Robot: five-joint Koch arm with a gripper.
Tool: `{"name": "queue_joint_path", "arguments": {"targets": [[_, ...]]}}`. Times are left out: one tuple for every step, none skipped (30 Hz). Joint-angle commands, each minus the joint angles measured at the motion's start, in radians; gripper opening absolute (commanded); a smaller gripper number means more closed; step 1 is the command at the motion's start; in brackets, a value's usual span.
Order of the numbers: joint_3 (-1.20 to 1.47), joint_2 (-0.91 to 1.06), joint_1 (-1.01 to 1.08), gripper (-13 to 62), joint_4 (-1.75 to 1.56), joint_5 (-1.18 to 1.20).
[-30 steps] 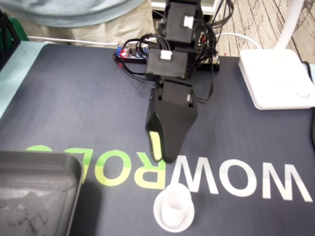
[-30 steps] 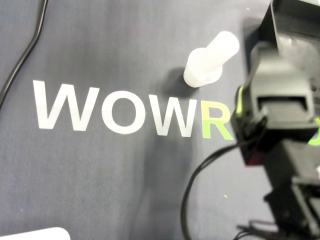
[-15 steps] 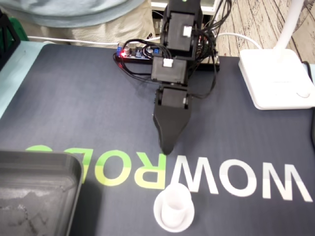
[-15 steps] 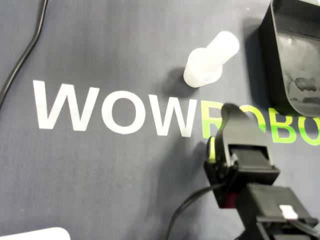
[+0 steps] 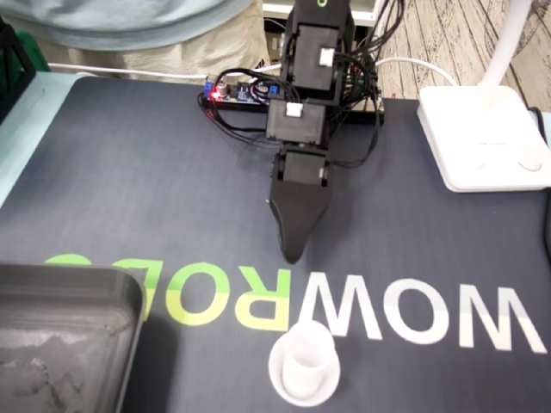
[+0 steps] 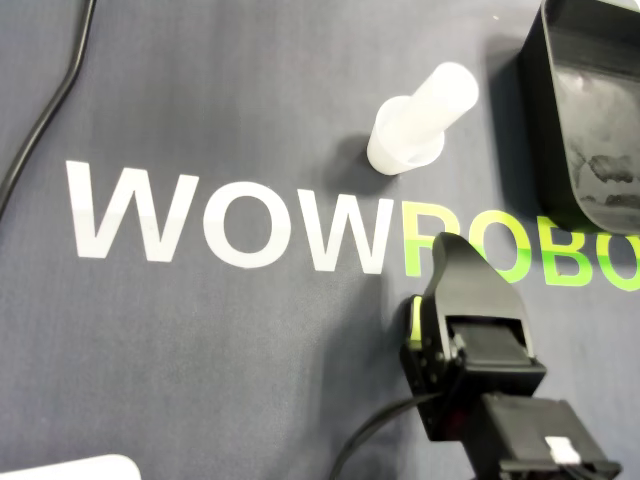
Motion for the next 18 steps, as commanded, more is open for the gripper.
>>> {"name": "queue_joint_path", "arguments": {"targets": [[0.026, 0.025, -0.005, 33.7, -0.035, -0.006], [0.037, 0.04, -0.006, 33.7, -0.035, -0.006], [0.048, 0.057, -0.006, 33.7, -0.035, -0.006], [0.054, 0.074, -0.006, 33.7, -0.034, -0.006], [0.054, 0.083, -0.005, 33.7, -0.026, -0.005], [0.054, 0.084, -0.005, 33.7, -0.025, -0.003], [0.054, 0.084, -0.002, 33.7, -0.025, -0.003], [0.054, 0.086, -0.002, 33.7, -0.025, -0.003], [0.054, 0.084, -0.002, 33.8, -0.023, -0.003], [0.054, 0.086, -0.003, 33.8, -0.023, -0.003], [0.054, 0.084, -0.003, 33.8, -0.023, -0.003], [0.054, 0.086, -0.002, 33.8, -0.023, -0.003], [0.054, 0.084, -0.003, 33.8, -0.023, -0.003], [0.054, 0.086, -0.002, 33.8, -0.023, -0.003], [0.054, 0.086, -0.002, 33.8, -0.023, -0.003], [0.054, 0.086, -0.002, 33.8, -0.023, -0.003], [0.054, 0.086, -0.003, 33.8, -0.023, -0.003], [0.054, 0.086, -0.003, 33.8, -0.023, -0.003]]}}
